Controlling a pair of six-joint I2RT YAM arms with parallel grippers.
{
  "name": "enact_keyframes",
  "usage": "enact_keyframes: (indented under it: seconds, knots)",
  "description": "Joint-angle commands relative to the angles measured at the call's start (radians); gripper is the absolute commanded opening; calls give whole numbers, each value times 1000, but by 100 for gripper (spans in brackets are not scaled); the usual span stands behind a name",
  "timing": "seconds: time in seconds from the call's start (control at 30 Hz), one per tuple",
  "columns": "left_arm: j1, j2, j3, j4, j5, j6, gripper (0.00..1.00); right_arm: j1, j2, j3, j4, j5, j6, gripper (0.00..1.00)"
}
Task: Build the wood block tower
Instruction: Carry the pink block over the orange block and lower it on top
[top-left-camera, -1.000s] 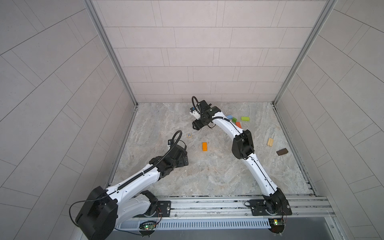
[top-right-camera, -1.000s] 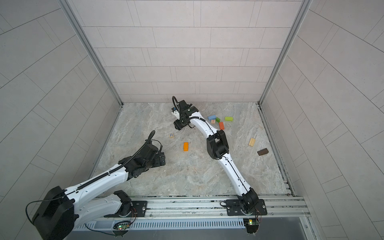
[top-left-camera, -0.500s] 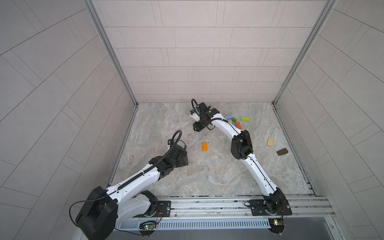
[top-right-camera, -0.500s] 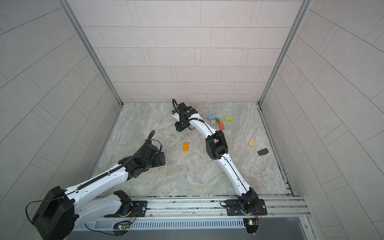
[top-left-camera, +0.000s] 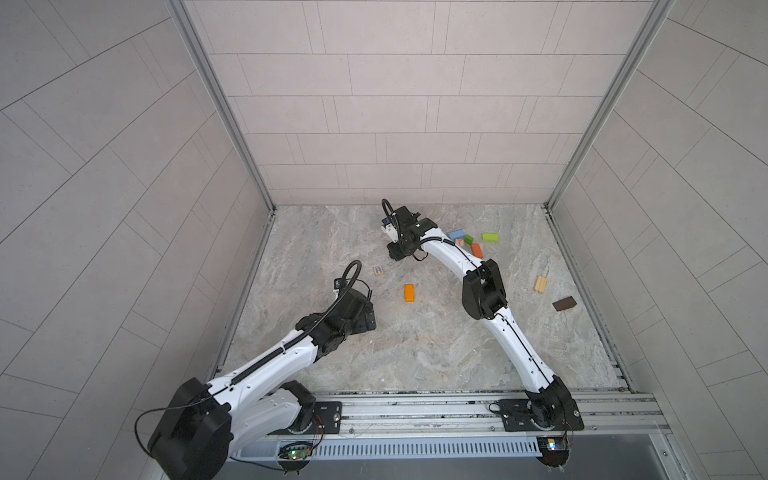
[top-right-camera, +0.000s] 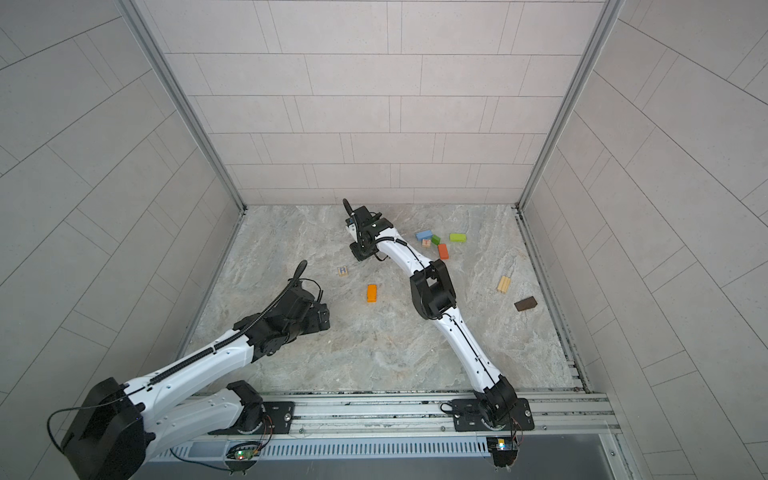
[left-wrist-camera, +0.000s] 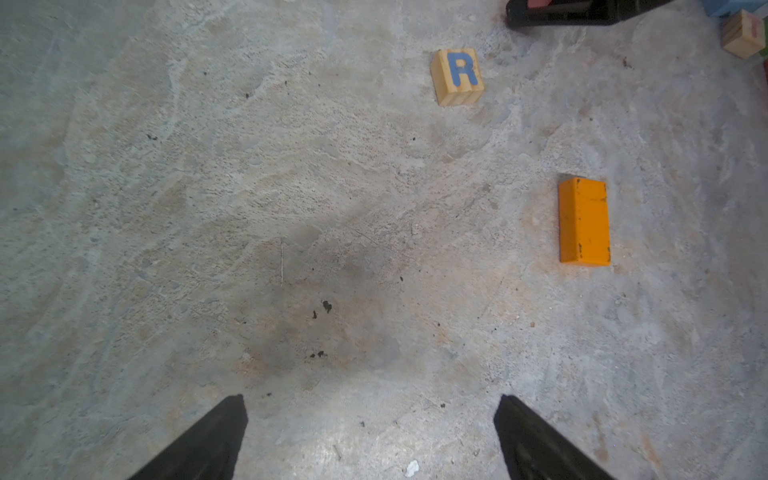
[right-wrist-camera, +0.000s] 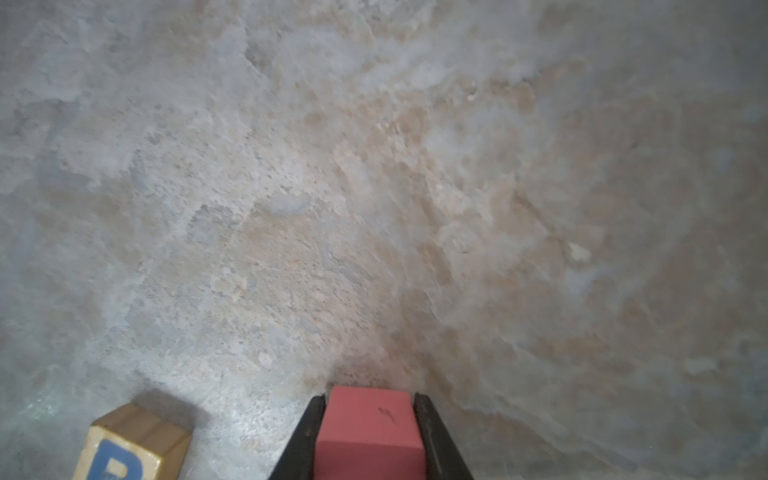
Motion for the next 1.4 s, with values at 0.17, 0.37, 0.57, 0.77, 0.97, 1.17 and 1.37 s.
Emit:
enact_keyframes:
  seconds: [0.17,0.37,0.57,0.77,0.97,1.17,1.37]
  knots:
    - [6,-34,-9,-32,-25,3,100,41,-293,-306,146,181,276,25]
    - [6,-24,-8,-45,-46,8,100,52,-433,-494,167,209,398,25]
    - [6,-12,-9,-43,-47,8,100,79,-533,-682,221,230,453,25]
    - [6,-13,-30,-29,-49,8,100,102,-582,-821,293,247,485,25]
    - [6,-5,-38,-16,-43,2,100,114,-595,-883,316,243,502,26]
    - [6,7,-43,-2,-39,0,100,120,-616,-935,327,248,518,27]
    - [6,8,-46,3,-37,0,100,139,-617,-941,311,262,521,28]
